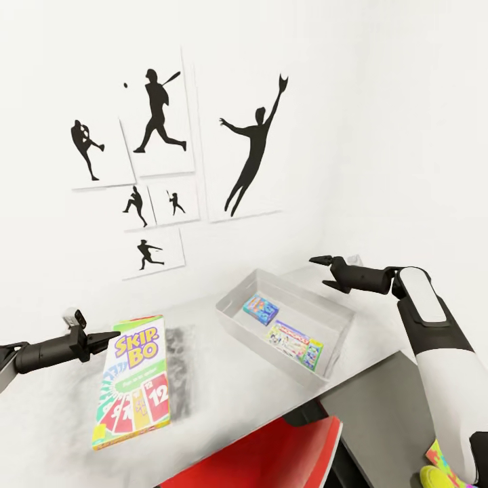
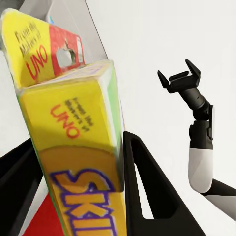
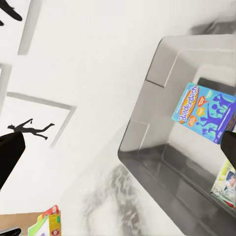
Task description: Put all the toys in the child's room - the three board games (two on the bed and one on the table), the two jigsaw puzzles on the table, and the tennis ball on the table - inside the toy box on the table in the child's room.
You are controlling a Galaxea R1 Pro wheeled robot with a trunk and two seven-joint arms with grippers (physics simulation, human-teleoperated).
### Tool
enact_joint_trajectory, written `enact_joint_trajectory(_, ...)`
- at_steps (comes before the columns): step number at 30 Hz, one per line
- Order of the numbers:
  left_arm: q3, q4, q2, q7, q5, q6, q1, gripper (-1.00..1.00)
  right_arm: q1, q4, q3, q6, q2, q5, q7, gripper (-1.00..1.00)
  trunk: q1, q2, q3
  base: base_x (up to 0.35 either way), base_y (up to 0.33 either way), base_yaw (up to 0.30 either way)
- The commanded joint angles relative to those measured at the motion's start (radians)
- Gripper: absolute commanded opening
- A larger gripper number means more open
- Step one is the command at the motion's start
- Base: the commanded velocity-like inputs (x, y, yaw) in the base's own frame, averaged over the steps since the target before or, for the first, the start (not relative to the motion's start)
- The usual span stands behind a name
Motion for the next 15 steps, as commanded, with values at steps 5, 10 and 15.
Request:
enact_joint_trajectory(5,-0.005,0.0,0.001,-0.006,0.004,0.01,-0.001,-1.0,0.0,-0.001,-0.001,0.003,0.001,-0.01,-0.01,1.0,0.001,-0.002,-0.002,0.038,-0.076,0.014)
enact_joint_trajectory(10,-0.005,0.0,0.001,-0.006,0.004,0.011,-0.001,-1.0,0.0,-0.001,0.0,0.003,0.002,-0.01,-0.01,1.0,0.001,-0.002,-0.002,0.006,-0.175,0.182)
enact_joint_trajectory(15,-0.005,0.0,0.001,-0.006,0.004,0.011,-0.001,-1.0,0.0,-0.001,0.002,0.003,0.001,-0.01,-0.01,1.0,0.001,-0.002,-0.002,0.005,-0.035,0.052)
